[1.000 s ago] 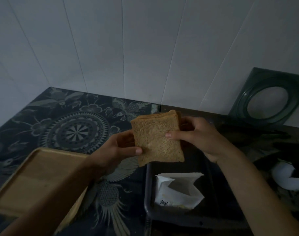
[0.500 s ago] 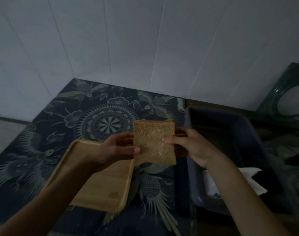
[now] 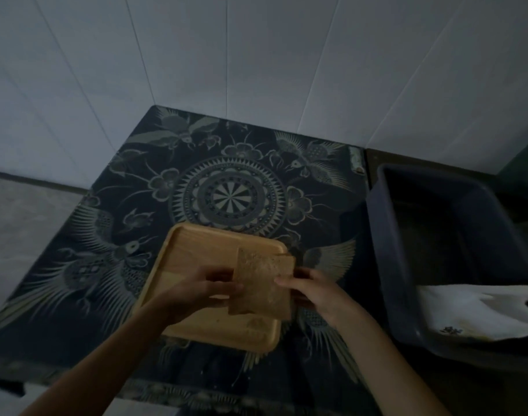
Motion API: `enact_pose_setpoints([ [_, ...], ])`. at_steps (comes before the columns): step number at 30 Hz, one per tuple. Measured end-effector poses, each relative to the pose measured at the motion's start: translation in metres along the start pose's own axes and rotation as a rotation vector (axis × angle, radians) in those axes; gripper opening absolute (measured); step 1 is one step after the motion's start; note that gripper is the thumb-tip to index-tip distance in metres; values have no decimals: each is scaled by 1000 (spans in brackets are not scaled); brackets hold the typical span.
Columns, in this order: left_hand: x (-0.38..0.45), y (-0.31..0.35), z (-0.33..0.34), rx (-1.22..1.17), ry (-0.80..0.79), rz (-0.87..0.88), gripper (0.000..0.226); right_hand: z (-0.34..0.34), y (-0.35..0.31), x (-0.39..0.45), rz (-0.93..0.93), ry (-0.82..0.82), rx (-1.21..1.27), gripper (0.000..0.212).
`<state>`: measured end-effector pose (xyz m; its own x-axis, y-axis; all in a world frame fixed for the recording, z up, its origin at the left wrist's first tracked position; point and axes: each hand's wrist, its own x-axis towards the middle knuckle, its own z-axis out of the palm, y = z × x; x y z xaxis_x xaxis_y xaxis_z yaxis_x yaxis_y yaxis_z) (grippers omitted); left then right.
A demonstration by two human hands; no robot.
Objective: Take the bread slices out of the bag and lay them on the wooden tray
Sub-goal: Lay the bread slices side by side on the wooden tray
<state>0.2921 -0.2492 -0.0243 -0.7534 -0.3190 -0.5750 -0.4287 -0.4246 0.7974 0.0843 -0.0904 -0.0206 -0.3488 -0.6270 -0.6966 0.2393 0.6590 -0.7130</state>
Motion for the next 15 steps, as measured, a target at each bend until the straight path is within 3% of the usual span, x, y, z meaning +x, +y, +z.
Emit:
enact_pose_setpoints([
  [3,4,-19,-8,13,-2,-58,29,13,17,13,33,23,19,70],
  [8,14,-44,-14,21,40,-152,24,32,36,18,108,66,99,33],
  [15,24,-60,-17,139,83,-221,22,47,52,25,120,119,105,37],
])
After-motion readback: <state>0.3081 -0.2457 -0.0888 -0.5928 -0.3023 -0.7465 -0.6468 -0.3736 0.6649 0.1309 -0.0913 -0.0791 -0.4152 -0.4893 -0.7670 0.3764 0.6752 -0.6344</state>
